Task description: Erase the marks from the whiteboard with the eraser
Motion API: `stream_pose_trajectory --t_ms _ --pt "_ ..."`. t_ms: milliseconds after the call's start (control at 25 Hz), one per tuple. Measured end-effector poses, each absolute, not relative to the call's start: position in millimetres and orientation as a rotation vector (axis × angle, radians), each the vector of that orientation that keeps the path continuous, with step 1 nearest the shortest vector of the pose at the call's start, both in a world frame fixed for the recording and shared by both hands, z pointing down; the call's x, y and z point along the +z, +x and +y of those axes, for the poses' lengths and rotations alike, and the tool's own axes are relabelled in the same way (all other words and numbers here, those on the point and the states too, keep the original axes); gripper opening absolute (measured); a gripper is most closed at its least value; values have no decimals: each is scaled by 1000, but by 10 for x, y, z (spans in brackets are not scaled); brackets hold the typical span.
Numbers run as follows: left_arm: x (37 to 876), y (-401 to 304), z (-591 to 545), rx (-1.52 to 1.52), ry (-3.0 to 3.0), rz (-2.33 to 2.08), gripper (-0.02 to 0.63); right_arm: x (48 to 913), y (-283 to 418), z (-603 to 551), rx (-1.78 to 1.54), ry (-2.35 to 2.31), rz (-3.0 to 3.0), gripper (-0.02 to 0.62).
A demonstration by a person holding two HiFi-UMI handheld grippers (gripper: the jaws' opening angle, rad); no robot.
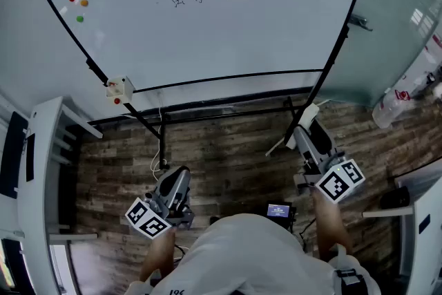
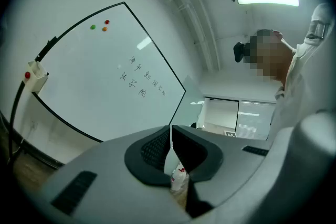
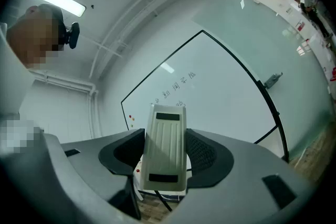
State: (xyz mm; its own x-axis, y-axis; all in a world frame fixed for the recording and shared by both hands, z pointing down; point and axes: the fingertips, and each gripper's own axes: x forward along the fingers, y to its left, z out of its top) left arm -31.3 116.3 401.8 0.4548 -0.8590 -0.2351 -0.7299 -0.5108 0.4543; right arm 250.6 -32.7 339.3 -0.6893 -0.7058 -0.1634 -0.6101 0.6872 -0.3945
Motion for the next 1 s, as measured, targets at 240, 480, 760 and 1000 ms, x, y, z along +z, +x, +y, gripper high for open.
stream_pose_trajectory --t_ms 240,480,760,1000 --pt "4051 -305 1168 -641 2407 -1367 17 3421 2517 -324 -440 -1050 2615 259" --pt "4083 -238 1142 -636 2401 -1356 17 3437 2579 -340 -440 -1063 2614 259" --pt "4110 -97 1028 -628 2397 -1385 17 3391 2807 -452 -362 -1128 2613 259" --pt "4096 152 878 -596 2417 -1438 18 3350 3044 -605 -352 -1103 2634 259"
